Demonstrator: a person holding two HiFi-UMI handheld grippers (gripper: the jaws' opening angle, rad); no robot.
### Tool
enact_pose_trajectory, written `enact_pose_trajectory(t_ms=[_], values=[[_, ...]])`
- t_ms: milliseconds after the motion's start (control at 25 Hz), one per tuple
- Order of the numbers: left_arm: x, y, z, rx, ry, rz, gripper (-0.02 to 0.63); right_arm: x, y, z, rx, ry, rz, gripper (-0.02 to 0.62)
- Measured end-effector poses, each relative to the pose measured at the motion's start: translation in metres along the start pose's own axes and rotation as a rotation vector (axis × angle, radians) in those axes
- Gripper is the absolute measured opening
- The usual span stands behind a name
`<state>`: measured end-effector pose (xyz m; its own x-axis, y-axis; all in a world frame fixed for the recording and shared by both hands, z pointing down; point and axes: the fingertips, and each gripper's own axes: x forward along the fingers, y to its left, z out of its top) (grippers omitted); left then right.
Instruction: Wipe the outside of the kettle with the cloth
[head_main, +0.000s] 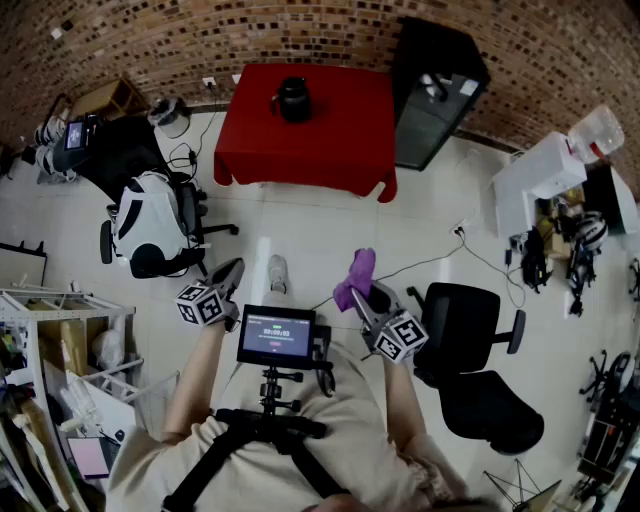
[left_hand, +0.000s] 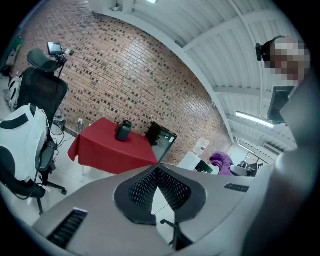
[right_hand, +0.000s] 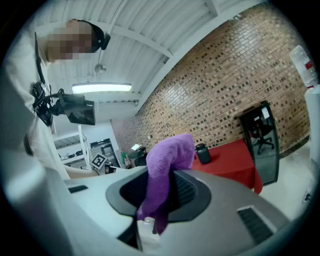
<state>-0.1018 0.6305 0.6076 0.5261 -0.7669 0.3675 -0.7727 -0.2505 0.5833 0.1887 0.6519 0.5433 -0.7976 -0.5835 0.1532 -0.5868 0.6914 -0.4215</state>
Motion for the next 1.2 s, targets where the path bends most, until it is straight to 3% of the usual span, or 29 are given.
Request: enact_pose_trajectory(t_ms=[360, 840, 1200], values=[[0.062, 0.064, 0.070, 0.011, 0.014, -0.041, 0.006, 0.083, -0.043, 0.030, 0.017, -0.022, -0.050, 0.117], [0.159, 0.122, 0.224, 0.235, -0.047, -0.112, 0.006, 0.235, -0.118, 0.112, -0.010, -0.070, -0.121, 0.117], [0.203, 0.174, 0.280, 0.235, -0.043, -0.162, 0.006, 0.295, -0.154, 0.137, -0.017, -0.091, -0.208, 0.116]])
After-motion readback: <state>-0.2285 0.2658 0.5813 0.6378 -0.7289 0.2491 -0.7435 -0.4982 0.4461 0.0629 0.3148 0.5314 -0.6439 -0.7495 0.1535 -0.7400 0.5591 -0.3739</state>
